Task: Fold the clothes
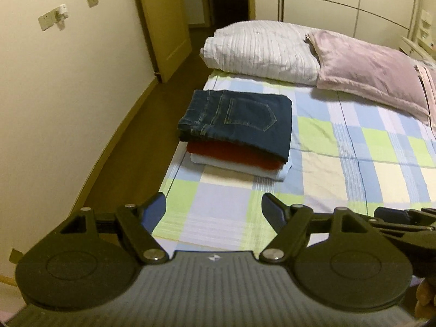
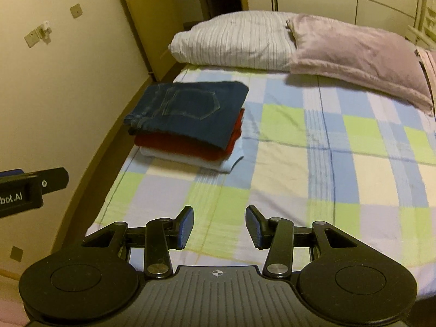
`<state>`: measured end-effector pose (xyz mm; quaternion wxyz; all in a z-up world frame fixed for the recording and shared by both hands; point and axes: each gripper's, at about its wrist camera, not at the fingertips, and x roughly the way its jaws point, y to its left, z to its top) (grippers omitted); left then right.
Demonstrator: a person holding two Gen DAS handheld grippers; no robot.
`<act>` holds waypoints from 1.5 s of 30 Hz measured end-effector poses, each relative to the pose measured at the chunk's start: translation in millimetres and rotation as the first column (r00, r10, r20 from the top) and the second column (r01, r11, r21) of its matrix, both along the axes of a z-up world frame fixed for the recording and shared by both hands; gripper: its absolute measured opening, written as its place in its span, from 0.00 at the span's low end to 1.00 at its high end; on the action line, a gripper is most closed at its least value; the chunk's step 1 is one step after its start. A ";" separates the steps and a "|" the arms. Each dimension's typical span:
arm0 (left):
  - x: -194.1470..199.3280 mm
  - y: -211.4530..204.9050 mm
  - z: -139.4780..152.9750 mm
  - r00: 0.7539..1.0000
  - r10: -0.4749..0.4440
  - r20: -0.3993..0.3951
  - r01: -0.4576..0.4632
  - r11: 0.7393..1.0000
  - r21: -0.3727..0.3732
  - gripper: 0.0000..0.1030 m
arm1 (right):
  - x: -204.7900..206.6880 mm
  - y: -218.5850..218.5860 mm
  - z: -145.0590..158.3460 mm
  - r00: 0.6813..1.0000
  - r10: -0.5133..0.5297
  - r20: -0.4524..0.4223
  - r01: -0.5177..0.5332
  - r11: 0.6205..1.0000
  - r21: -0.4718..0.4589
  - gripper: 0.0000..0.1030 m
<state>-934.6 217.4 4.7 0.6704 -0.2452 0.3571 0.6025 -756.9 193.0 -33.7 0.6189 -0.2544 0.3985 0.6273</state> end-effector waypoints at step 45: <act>-60.1 80.1 -63.7 0.990 -0.133 0.042 0.136 0.985 -0.105 0.72 | -76.3 62.0 -43.6 0.991 -0.122 0.046 0.126 0.987 -0.100 0.45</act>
